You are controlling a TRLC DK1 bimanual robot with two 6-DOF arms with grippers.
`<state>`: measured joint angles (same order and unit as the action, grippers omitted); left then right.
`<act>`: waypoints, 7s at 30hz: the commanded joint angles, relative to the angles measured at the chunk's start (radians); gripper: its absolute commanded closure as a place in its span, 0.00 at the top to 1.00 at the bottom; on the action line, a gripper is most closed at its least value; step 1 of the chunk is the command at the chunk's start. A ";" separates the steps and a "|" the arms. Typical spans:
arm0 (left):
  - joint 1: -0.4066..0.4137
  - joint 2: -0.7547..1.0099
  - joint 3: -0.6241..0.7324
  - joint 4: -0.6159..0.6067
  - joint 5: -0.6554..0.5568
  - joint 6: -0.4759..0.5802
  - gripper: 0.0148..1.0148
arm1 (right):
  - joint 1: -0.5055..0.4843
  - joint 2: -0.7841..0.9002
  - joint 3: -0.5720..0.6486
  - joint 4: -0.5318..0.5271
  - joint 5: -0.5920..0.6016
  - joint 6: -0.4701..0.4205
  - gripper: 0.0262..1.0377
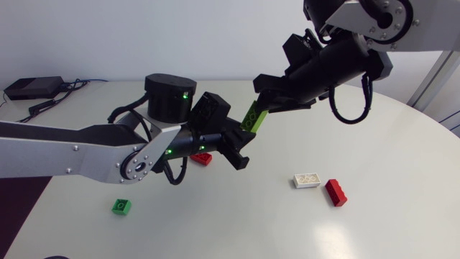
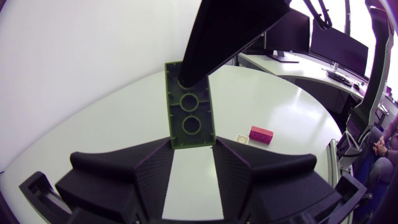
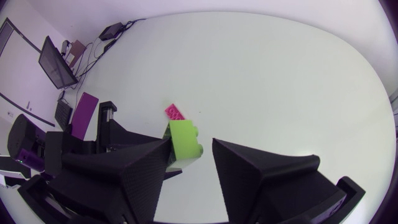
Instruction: Sort duplo bricks by size, large to the right and small to the left
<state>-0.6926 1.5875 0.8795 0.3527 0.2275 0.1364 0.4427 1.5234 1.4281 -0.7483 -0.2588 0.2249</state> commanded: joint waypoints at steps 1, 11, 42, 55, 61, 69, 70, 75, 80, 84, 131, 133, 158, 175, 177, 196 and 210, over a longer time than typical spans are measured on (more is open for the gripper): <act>-0.008 -0.008 -0.008 0.025 -0.007 -0.023 0.31 | 0.013 0.003 -0.026 -0.005 0.004 0.025 0.42; -0.015 -0.004 -0.007 0.025 -0.008 -0.024 0.31 | 0.013 -0.009 -0.038 0.023 0.004 0.044 0.20; 0.240 -0.061 -0.149 -0.123 -0.002 0.092 0.98 | -0.326 -0.152 -0.486 0.047 0.001 -0.131 0.02; 0.243 -0.029 -0.157 -0.123 -0.002 0.095 0.98 | -0.418 -0.206 -0.744 0.064 0.001 -0.223 0.13; 0.246 0.020 -0.134 -0.162 -0.002 0.100 0.98 | -0.417 -0.160 -0.745 0.063 0.003 -0.231 0.45; 0.268 0.088 -0.050 -0.258 -0.004 0.091 0.98 | -0.407 -0.152 -0.693 0.007 0.004 -0.234 0.84; 0.269 0.111 -0.024 -0.285 -0.008 0.089 0.98 | -0.406 -0.158 -0.681 -0.010 0.004 -0.233 0.91; 0.268 0.207 0.111 -0.379 -0.076 0.069 0.98 | -0.406 -0.212 -0.607 -0.065 0.004 -0.229 0.94; 0.243 0.327 0.296 -0.518 -0.139 0.023 0.98 | -0.397 -0.224 -0.532 -0.102 0.003 -0.222 0.95; 0.235 0.396 0.372 -0.563 -0.154 -0.006 0.98 | -0.387 -0.227 -0.525 -0.103 0.003 -0.219 0.95; 0.162 0.344 0.220 -0.590 -0.255 -0.011 0.24 | -0.368 -0.252 -0.577 -0.102 0.003 -0.214 0.94; 0.136 0.319 0.219 -0.589 -0.255 -0.006 0.24 | -0.368 -0.253 -0.577 -0.103 0.003 -0.214 0.94; -0.185 0.413 0.466 -0.635 -0.082 0.068 0.25 | -0.417 -0.282 -0.558 -0.128 0.003 -0.222 0.94; -0.240 0.486 0.604 -0.798 -0.077 0.089 0.96 | -0.420 -0.298 -0.554 -0.148 0.001 -0.231 0.94; -0.242 0.500 0.618 -0.811 -0.076 0.089 0.96 | -0.421 -0.298 -0.555 -0.149 0.001 -0.231 0.94; -0.087 0.236 0.464 -0.914 -0.066 0.134 0.96 | -0.193 -0.247 -0.512 -0.149 0.012 -0.159 0.94; 0.045 0.054 0.268 -0.914 -0.028 0.196 0.96 | 0.067 0.040 -0.374 -0.143 -0.016 -0.283 0.94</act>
<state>-0.6617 1.6699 1.1812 -0.5541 0.1852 0.3069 0.4854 1.5101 1.0340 -0.8837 -0.2661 -0.0250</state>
